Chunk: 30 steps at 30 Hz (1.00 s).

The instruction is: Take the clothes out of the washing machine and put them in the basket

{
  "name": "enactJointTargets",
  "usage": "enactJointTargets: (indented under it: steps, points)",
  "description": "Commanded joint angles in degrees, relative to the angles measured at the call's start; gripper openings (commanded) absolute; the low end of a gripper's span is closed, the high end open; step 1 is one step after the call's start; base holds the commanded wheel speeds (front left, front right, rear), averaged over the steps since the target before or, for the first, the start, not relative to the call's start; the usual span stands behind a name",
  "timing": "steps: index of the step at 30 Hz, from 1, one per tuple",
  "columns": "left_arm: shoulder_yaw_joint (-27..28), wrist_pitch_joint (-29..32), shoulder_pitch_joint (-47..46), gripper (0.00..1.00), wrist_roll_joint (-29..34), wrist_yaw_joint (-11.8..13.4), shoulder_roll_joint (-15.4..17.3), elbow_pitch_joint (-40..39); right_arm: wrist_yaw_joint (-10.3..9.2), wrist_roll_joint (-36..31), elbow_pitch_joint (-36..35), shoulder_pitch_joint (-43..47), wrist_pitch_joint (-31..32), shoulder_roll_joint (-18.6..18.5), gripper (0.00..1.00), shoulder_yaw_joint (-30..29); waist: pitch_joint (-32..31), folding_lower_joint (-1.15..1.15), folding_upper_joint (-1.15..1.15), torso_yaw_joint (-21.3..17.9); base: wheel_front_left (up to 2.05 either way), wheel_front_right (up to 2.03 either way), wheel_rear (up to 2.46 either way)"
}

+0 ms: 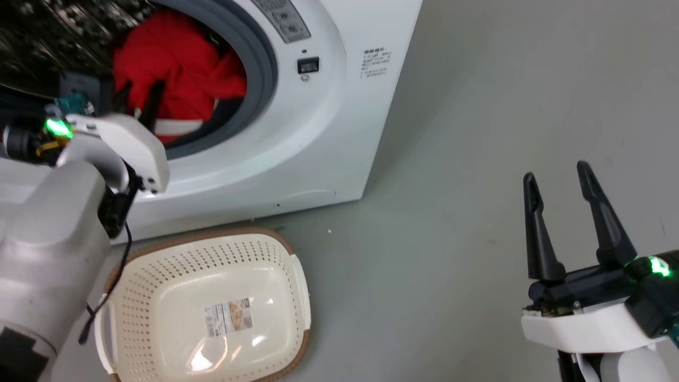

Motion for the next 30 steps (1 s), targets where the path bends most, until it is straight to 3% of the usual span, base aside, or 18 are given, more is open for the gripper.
enactJointTargets:
  steps: [1,11,23,30]
  points:
    - [0.2,-0.7,2.2,0.0,-0.4,0.7,0.0,-1.5,-0.04,-0.5,0.3,1.2,-0.1,0.0,1.0,0.1,-4.1,0.01,0.0,1.6,0.0,0.0,0.0]
    - [1.1,-1.9,15.7,0.0,-1.6,6.9,2.0,-14.5,-0.04,-1.8,1.3,5.8,-0.1,0.0,1.0,0.2,-11.2,0.01,0.0,3.4,0.0,0.0,0.0]
    - [0.3,-1.0,34.3,0.0,-3.7,17.2,7.9,-36.2,-0.04,-2.8,2.3,10.3,-0.1,0.0,1.0,0.5,-17.8,0.01,0.0,5.0,0.0,0.0,0.0]
    - [-0.3,-0.6,39.5,0.0,-4.3,20.2,9.6,-42.4,-0.04,-2.8,2.6,10.9,-0.1,0.0,1.0,0.4,-18.5,0.01,0.0,5.4,0.0,0.0,0.0]
